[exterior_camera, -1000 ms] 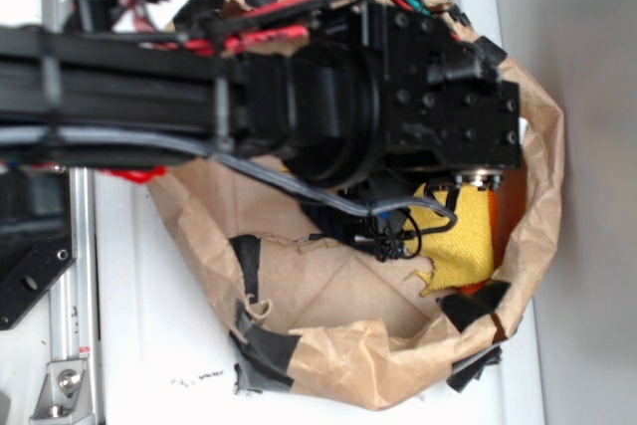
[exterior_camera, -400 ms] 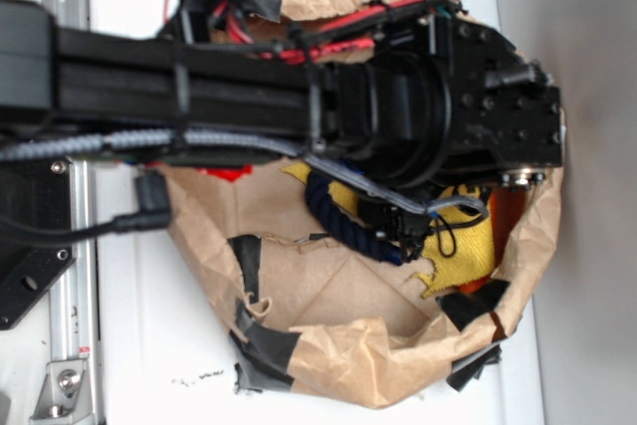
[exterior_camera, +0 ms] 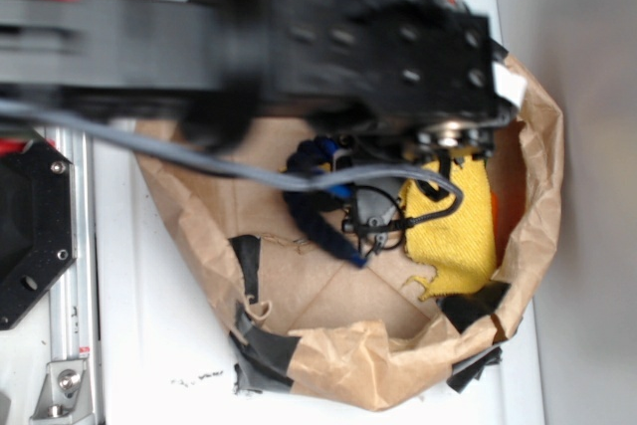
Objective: Grab the blue rope.
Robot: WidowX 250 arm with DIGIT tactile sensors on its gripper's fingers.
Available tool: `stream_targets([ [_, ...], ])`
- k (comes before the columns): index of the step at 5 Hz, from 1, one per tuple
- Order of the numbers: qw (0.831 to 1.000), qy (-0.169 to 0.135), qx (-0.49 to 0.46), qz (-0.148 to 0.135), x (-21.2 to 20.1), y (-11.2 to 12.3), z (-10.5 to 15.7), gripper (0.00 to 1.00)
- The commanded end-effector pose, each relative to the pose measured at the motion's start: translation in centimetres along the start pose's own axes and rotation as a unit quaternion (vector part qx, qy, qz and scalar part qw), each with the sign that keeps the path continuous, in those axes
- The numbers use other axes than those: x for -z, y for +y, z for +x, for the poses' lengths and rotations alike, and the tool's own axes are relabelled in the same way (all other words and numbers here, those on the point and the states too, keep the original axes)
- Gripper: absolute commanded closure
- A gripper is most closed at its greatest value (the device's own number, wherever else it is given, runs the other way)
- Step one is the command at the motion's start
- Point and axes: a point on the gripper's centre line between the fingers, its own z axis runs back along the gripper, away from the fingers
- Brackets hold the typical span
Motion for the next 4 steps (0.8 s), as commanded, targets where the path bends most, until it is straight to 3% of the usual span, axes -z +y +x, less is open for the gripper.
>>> stream_targets([
  [1,1.000,-0.026,-0.014,0.009,-2.2,-0.5,-0.7,1.00],
  [3,0.999,-0.011,-0.035,0.025,-4.1,-0.6,-2.0,1.00],
  [4,0.998,-0.047,-0.046,0.012,-7.4,0.0,-4.9,1.00],
])
